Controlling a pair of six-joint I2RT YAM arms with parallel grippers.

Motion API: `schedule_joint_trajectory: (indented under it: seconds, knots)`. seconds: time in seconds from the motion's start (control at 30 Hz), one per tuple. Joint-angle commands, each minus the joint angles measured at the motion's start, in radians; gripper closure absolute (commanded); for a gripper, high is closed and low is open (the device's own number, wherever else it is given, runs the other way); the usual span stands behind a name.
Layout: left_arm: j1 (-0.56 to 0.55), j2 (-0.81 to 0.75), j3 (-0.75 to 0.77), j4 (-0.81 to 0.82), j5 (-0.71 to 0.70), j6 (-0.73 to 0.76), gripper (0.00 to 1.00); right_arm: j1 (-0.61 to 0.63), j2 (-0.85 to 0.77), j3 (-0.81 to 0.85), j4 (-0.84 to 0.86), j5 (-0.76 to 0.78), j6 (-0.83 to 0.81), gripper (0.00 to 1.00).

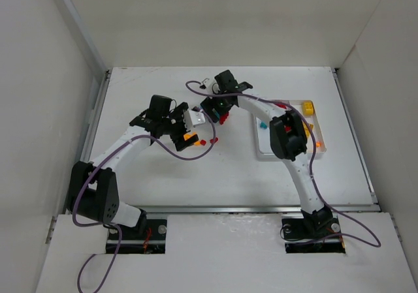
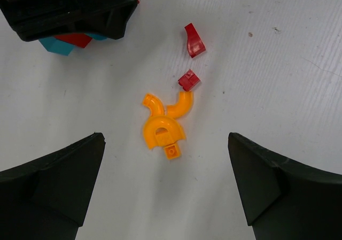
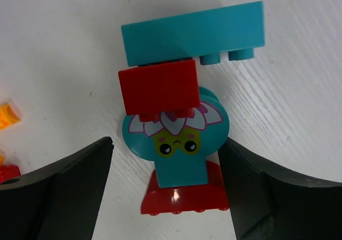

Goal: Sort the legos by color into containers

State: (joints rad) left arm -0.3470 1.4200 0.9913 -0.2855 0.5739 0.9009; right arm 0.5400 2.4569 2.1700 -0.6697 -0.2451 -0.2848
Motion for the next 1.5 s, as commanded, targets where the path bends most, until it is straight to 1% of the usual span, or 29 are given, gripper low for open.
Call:
schedule_joint_trajectory:
  seconds: [0.0, 0.07, 0.1, 0.13, 0.2, 0.23, 0.27, 0.33, 0.37, 0.47, 0.57, 0.63, 0.77, 0.8, 0.83, 0.87, 0.9, 0.93, 0.97, 1.0, 1.03, 1.07, 1.1, 1.13, 1.17, 1.23, 1.3, 1.37, 1.47]
  knots:
    - [-0.004, -0.043, 0.004, -0.009, 0.015, 0.015, 0.00, -0.003, -0.024, -0.016, -0.033, 0.010, -0.002, 0.17]
    - [-0.004, -0.043, 0.004, 0.000, 0.015, 0.015, 0.00, -0.003, -0.035, -0.026, -0.033, 0.010, -0.002, 0.26]
    - [-0.004, -0.043, 0.004, 0.000, 0.015, 0.015, 0.00, -0.003, -0.045, -0.051, -0.033, 0.010, -0.002, 0.33]
    - [-0.004, -0.043, 0.004, 0.000, 0.015, 0.015, 0.00, 0.006, -0.056, -0.062, -0.024, 0.010, -0.002, 0.49]
    - [-0.004, -0.043, 0.004, 0.000, 0.015, 0.015, 0.00, 0.006, -0.067, -0.082, -0.024, 0.021, -0.002, 0.61]
    - [-0.004, -0.043, 0.004, 0.000, 0.015, 0.015, 0.00, 0.015, -0.082, -0.107, -0.010, 0.021, -0.002, 0.71]
    - [-0.004, -0.043, 0.004, 0.000, 0.015, 0.015, 0.00, 0.015, -0.091, -0.120, -0.010, 0.021, -0.002, 0.76]
    - [-0.004, -0.043, 0.004, 0.000, 0.015, 0.015, 0.00, 0.015, -0.113, -0.160, 0.024, 0.012, -0.002, 0.89]
    - [-0.004, -0.052, 0.004, 0.000, 0.015, 0.015, 0.00, 0.015, -0.140, -0.173, 0.036, 0.012, 0.018, 1.00]
    - [-0.004, -0.052, 0.004, 0.000, 0.015, -0.007, 0.00, 0.015, -0.206, -0.214, 0.096, -0.017, 0.059, 1.00]
    - [-0.004, -0.052, 0.004, 0.000, 0.015, -0.017, 0.00, 0.005, -0.257, -0.240, 0.157, -0.078, 0.107, 1.00]
    - [-0.004, -0.061, 0.004, 0.000, 0.015, -0.017, 0.00, -0.005, -0.266, -0.240, 0.157, -0.106, 0.130, 1.00]
    - [-0.004, -0.072, -0.005, 0.000, 0.015, -0.039, 0.00, -0.025, -0.311, -0.265, 0.179, -0.229, 0.191, 1.00]
    - [-0.004, -0.072, -0.005, 0.012, 0.015, -0.055, 0.00, -0.047, -0.329, -0.282, 0.218, -0.252, 0.217, 1.00]
    - [-0.004, -0.082, 0.004, 0.023, 0.015, -0.075, 0.00, -0.058, -0.381, -0.336, 0.255, -0.275, 0.287, 1.00]
    - [-0.004, -0.092, 0.004, 0.032, 0.049, -0.110, 0.00, -0.067, -0.415, -0.372, 0.303, -0.290, 0.333, 1.00]
    - [-0.004, -0.102, 0.004, 0.048, 0.069, -0.131, 0.00, -0.077, -0.455, -0.413, 0.423, -0.290, 0.385, 1.00]
    - [-0.004, -0.137, 0.004, 0.105, 0.089, -0.155, 0.00, -0.077, -0.543, -0.505, 0.491, -0.278, 0.439, 1.00]
    - [-0.004, -0.159, -0.012, 0.150, 0.125, -0.186, 0.00, -0.077, -0.585, -0.541, 0.543, -0.252, 0.541, 1.00]
    - [-0.004, -0.182, -0.041, 0.202, 0.138, -0.268, 0.00, -0.077, -0.623, -0.570, 0.591, -0.171, 0.590, 1.00]
    - [-0.004, -0.223, -0.055, 0.259, 0.147, -0.317, 0.00, -0.048, -0.659, -0.605, 0.645, -0.108, 0.634, 1.00]
    - [-0.004, -0.239, -0.068, 0.375, 0.147, -0.373, 0.00, -0.028, -0.721, -0.605, 0.645, -0.032, 0.701, 1.00]
    - [-0.004, -0.250, -0.077, 0.429, 0.156, -0.434, 0.00, -0.002, -0.746, -0.618, 0.645, 0.048, 0.723, 1.00]
    - [-0.004, -0.250, -0.077, 0.471, 0.156, -0.542, 0.00, 0.053, -0.766, -0.618, 0.654, 0.188, 0.739, 1.00]
    - [-0.004, -0.250, -0.077, 0.527, 0.156, -0.592, 0.00, 0.083, -0.795, -0.618, 0.654, 0.251, 0.749, 1.00]
    - [-0.004, -0.236, -0.050, 0.545, 0.156, -0.684, 0.00, 0.136, -0.796, -0.609, 0.654, 0.378, 0.768, 1.00]
    - [-0.004, -0.191, -0.022, 0.545, 0.191, -0.790, 0.00, 0.205, -0.796, -0.599, 0.654, 0.440, 0.768, 1.00]
    - [-0.004, -0.170, 0.000, 0.554, 0.228, -0.836, 0.00, 0.242, -0.786, -0.588, 0.654, 0.478, 0.768, 1.00]
    - [-0.004, -0.161, 0.010, 0.591, 0.215, -0.888, 0.00, 0.252, -0.777, -0.588, 0.654, 0.490, 0.759, 1.00]
